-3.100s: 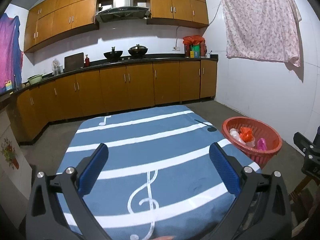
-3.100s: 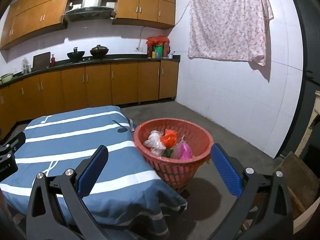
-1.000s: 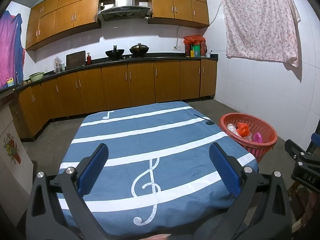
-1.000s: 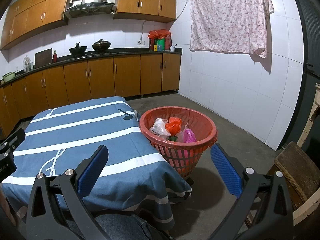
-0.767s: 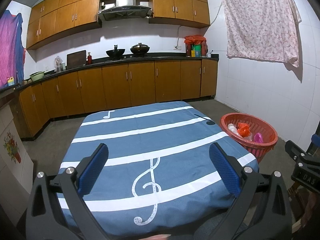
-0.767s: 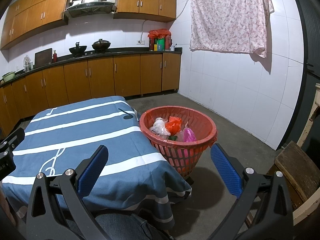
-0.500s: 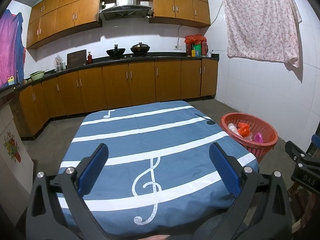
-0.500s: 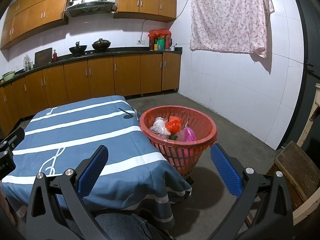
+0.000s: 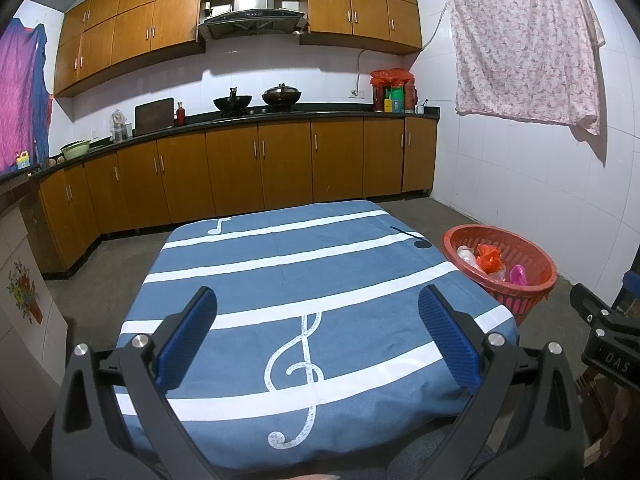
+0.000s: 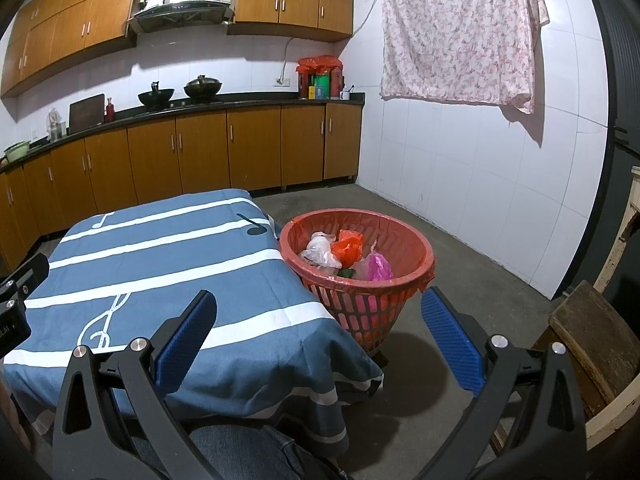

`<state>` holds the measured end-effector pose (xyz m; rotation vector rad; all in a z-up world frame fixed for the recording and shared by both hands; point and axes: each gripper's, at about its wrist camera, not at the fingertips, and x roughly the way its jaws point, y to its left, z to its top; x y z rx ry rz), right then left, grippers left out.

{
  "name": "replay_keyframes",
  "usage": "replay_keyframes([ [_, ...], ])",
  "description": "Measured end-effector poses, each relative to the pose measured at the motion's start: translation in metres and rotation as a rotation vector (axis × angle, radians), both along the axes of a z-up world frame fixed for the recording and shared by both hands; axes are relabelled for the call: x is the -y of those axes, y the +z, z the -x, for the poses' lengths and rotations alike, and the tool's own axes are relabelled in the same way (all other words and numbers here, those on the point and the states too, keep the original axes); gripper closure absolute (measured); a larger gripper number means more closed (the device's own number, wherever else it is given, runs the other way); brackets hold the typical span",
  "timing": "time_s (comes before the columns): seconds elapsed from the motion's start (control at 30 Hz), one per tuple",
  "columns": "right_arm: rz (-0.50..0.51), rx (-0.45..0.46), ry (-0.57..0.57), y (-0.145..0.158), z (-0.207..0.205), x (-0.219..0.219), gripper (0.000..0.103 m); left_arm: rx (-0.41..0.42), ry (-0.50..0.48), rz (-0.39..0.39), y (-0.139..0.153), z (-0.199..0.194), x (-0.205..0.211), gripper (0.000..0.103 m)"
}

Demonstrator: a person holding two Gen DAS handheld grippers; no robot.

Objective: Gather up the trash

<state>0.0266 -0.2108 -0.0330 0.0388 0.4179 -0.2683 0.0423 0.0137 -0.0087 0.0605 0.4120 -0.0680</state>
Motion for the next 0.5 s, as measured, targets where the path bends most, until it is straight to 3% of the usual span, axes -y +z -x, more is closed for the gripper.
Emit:
replay_keyframes([
  [0.5, 0.000, -0.001, 0.001, 0.0009, -0.0001, 0.0015, 0.002, -0.007, 0.004, 0.001, -0.0043, -0.0004, 0.0048, 0.004],
])
